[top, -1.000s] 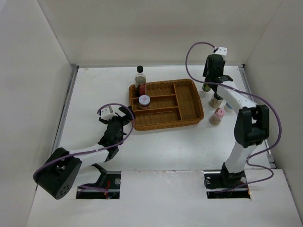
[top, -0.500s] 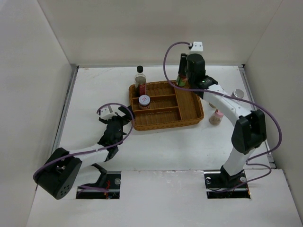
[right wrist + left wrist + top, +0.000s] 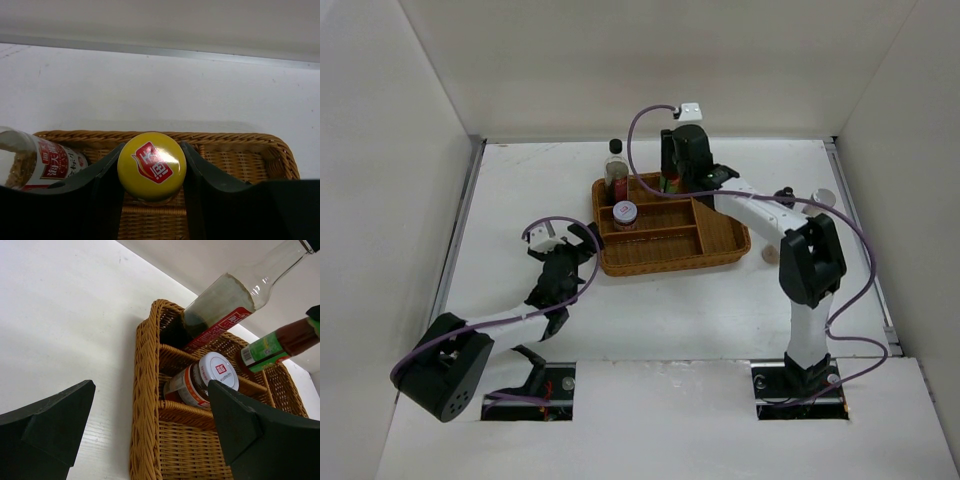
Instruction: Organize the condiment bottles
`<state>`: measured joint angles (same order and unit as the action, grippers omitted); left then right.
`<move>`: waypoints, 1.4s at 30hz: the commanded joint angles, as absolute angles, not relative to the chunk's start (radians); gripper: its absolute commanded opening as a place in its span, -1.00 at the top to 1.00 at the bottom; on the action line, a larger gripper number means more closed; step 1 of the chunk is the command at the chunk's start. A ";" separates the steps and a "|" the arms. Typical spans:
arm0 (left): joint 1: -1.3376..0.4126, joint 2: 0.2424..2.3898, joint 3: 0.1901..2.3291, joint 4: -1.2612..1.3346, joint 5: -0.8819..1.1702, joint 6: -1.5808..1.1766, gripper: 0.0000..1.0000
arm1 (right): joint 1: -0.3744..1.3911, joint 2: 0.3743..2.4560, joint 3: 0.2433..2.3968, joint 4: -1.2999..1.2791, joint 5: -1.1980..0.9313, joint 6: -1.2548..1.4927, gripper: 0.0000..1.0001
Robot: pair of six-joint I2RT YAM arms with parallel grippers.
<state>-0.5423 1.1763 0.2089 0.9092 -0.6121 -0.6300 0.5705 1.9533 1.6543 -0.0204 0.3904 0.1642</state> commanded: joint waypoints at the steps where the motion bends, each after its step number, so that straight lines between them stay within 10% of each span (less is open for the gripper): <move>1: -0.532 1.178 0.206 0.951 -0.594 -0.646 -1.00 | 0.568 1.930 1.687 0.129 0.407 0.176 0.42; 12: -0.528 1.177 0.207 0.950 -0.577 -0.657 -1.00 | 0.568 1.947 1.540 0.198 0.403 0.176 0.22; 26: -0.525 1.166 0.202 0.950 -0.581 -0.658 -1.00 | 0.568 1.734 1.445 0.196 0.390 0.176 -0.70; 42: -0.516 1.180 0.201 0.948 -0.575 -0.672 -1.00 | 0.188 1.460 1.042 0.072 0.586 0.285 -0.76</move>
